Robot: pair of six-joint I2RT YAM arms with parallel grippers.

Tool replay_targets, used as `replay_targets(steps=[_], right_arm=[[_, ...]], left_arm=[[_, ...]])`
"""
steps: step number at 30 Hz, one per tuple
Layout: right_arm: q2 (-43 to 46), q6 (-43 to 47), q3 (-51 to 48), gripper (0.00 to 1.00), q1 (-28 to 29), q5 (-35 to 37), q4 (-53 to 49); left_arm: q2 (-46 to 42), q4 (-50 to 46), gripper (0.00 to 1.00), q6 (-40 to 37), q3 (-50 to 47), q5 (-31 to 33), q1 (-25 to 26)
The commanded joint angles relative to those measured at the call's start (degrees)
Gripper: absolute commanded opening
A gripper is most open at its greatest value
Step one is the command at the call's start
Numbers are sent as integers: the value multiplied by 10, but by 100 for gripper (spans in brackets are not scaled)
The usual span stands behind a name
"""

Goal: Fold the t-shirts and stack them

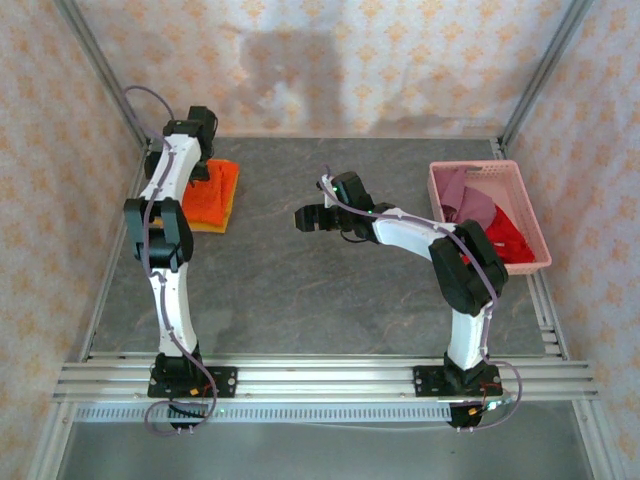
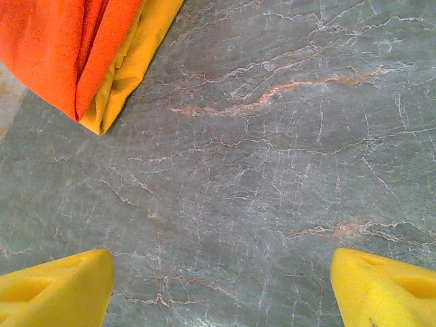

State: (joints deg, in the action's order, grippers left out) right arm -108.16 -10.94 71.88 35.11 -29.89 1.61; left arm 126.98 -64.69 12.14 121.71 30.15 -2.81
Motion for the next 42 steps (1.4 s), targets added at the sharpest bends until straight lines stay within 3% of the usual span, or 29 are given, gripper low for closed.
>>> replay_targets(steps=[1, 5, 9, 13, 18, 25, 36, 42], right_arm=[[2, -10, 3, 83, 2, -7, 19], [0, -15, 0, 83, 2, -12, 24], [7, -10, -10, 83, 2, -5, 24], [14, -7, -19, 83, 2, 0, 23], [17, -7, -26, 83, 2, 2, 25], [14, -11, -24, 83, 2, 0, 27], [15, -19, -21, 83, 2, -7, 29], [23, -17, -27, 83, 2, 1, 26]], left_arm=[[-63, 27, 100, 23, -20, -24, 28], [-40, 32, 94, 25, -14, -69, 70], [-1, 45, 82, 45, -11, -164, 97], [26, 83, 62, 70, -28, -260, 102], [76, 84, 50, 81, -13, -295, 94], [97, 87, 47, 86, -24, -302, 55], [107, 41, 47, 56, -1, -235, -19], [104, 51, 50, 61, 4, -258, -38]])
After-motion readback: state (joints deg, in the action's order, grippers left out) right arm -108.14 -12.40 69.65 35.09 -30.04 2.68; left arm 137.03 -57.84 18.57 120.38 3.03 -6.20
